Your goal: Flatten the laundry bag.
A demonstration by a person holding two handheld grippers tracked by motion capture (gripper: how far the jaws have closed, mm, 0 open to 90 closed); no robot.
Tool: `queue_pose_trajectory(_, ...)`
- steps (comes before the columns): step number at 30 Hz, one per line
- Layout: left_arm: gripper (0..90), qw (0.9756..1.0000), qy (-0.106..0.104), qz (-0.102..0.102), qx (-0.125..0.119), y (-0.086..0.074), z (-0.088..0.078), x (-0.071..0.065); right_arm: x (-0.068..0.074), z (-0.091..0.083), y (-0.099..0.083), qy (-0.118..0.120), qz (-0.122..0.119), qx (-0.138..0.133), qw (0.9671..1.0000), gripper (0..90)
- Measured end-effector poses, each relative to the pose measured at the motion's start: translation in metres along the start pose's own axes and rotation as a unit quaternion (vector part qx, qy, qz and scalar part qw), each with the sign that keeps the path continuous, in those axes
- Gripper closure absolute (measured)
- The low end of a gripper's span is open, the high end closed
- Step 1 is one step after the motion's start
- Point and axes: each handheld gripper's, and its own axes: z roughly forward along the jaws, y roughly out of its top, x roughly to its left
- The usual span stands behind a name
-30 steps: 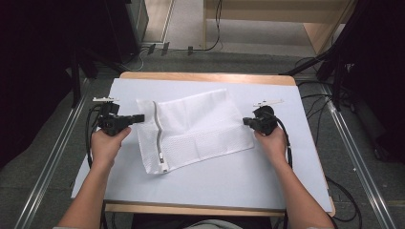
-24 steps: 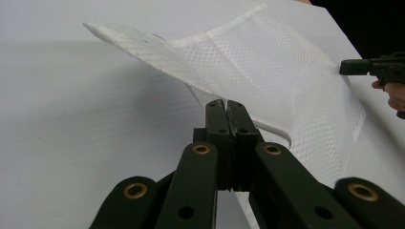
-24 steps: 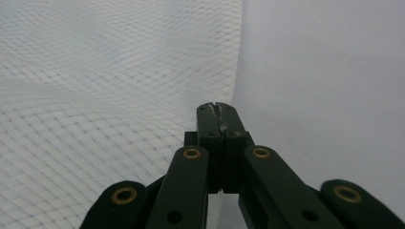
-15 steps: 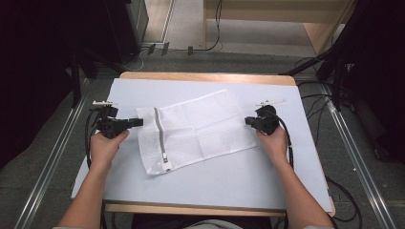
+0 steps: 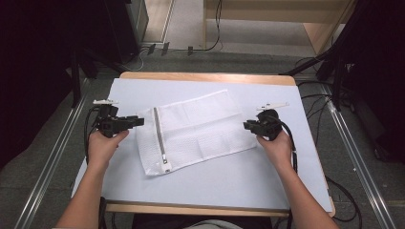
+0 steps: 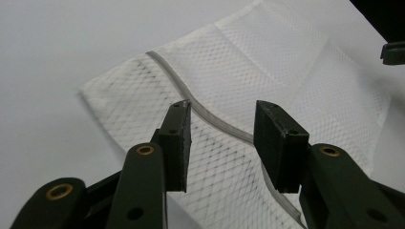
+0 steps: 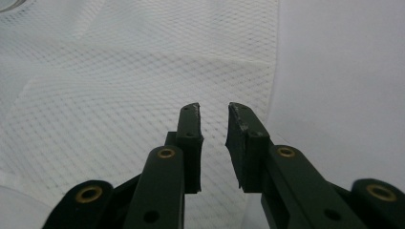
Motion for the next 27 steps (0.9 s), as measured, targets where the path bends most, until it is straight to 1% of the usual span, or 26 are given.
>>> queue_pose_trajectory(3, 56.5, 0.9999, -0.005, 0.011, 0.009, 0.004, 0.007, -0.002, 0.002, -0.007, -0.007, 0.000, 0.002, 0.001, 1.0000, 74.8)
queue_pose_trajectory(6, 56.4, 0.9995, 0.001, 0.023, 0.021, 0.010, 0.016, -0.001, 0.004, -0.014, -0.018, 0.000, -0.003, -0.005, 1.0000, 72.2)
queue_pose_trajectory(9, 56.2, 0.9990, 0.009, 0.033, 0.031, 0.018, 0.026, 0.001, 0.006, -0.019, -0.029, -0.001, -0.019, -0.007, 0.9998, 69.7)
queue_pose_trajectory(11, 55.9, 0.9985, 0.013, 0.040, 0.035, 0.024, 0.033, 0.004, 0.006, -0.020, -0.036, -0.003, -0.020, -0.005, 0.9998, 68.7)
queue_pose_trajectory(14, 55.2, 0.9973, 0.024, 0.052, 0.046, 0.032, 0.045, 0.010, 0.003, -0.021, -0.041, -0.004, -0.003, 0.004, 1.0000, 68.0)
queue_pose_trajectory(15, 54.9, 0.9971, 0.025, 0.054, 0.048, 0.035, 0.048, 0.013, 0.002, -0.021, -0.043, -0.003, -0.001, 0.005, 1.0000, 68.0)
queue_pose_trajectory(18, 55.2, 0.9960, 0.029, 0.064, 0.055, 0.041, 0.059, 0.021, -0.002, -0.022, -0.049, -0.011, 0.009, 0.012, 0.9998, 67.2)
queue_pose_trajectory(21, 56.0, 0.9956, 0.034, 0.064, 0.059, 0.047, 0.069, 0.030, -0.004, -0.019, -0.053, -0.017, 0.014, 0.019, 0.9996, 65.4)
queue_pose_trajectory(22, 55.7, 0.9960, 0.034, 0.060, 0.056, 0.049, 0.072, 0.034, -0.003, -0.017, -0.054, -0.017, 0.017, 0.022, 0.9995, 65.3)
queue_pose_trajectory(23, 55.2, 0.9961, 0.030, 0.061, 0.056, 0.050, 0.075, 0.037, -0.002, -0.016, -0.055, -0.017, 0.022, 0.028, 0.9992, 64.5)
queue_pose_trajectory(24, 54.3, 0.9963, 0.033, 0.061, 0.050, 0.050, 0.078, 0.039, -0.001, -0.014, -0.055, -0.018, 0.018, 0.032, 0.9992, 63.5)
queue_pose_trajectory(27, 52.5, 0.9952, 0.042, 0.067, 0.058, 0.049, 0.086, 0.046, 0.004, -0.009, -0.056, -0.020, 0.013, 0.036, 0.9991, 62.4)
